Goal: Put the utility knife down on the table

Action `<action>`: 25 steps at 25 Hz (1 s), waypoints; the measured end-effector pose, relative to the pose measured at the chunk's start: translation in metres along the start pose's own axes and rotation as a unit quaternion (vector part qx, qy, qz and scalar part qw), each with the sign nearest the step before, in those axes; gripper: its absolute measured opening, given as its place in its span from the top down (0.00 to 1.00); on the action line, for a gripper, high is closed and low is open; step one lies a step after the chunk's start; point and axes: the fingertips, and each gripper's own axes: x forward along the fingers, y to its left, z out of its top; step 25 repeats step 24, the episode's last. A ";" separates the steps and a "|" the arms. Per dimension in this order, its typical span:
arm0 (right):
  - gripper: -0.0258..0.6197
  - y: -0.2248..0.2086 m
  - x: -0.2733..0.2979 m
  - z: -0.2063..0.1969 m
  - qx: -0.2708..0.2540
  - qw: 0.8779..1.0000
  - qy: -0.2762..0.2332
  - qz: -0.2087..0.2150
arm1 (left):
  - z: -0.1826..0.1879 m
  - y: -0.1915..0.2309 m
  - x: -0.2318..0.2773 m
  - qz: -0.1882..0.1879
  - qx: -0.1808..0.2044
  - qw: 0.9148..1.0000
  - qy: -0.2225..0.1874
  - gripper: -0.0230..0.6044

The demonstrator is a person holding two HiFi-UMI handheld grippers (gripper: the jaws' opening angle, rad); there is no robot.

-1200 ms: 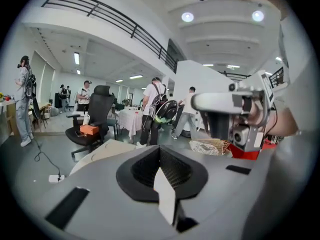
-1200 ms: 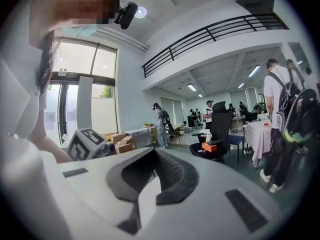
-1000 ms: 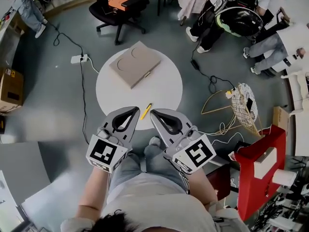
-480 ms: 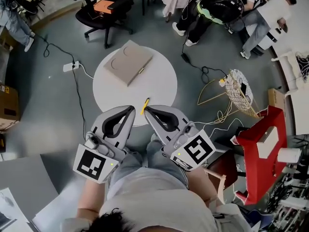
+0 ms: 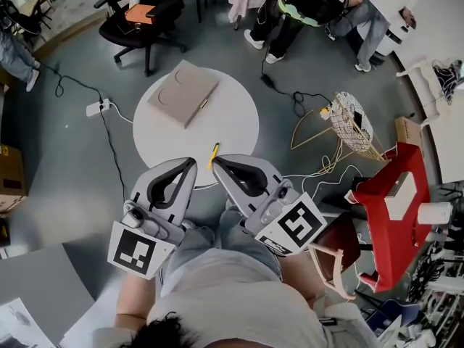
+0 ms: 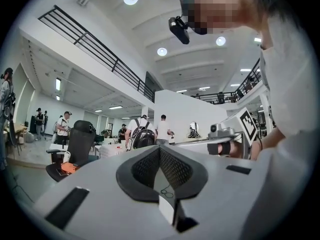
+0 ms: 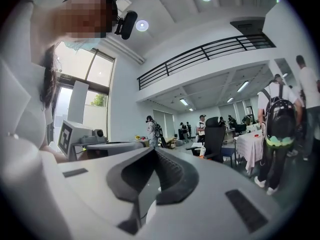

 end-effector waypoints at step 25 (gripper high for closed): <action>0.95 0.006 -0.006 0.003 -0.003 1.000 -0.002 0.016 | 0.004 -0.003 0.001 0.016 -0.009 1.000 -0.024 0.95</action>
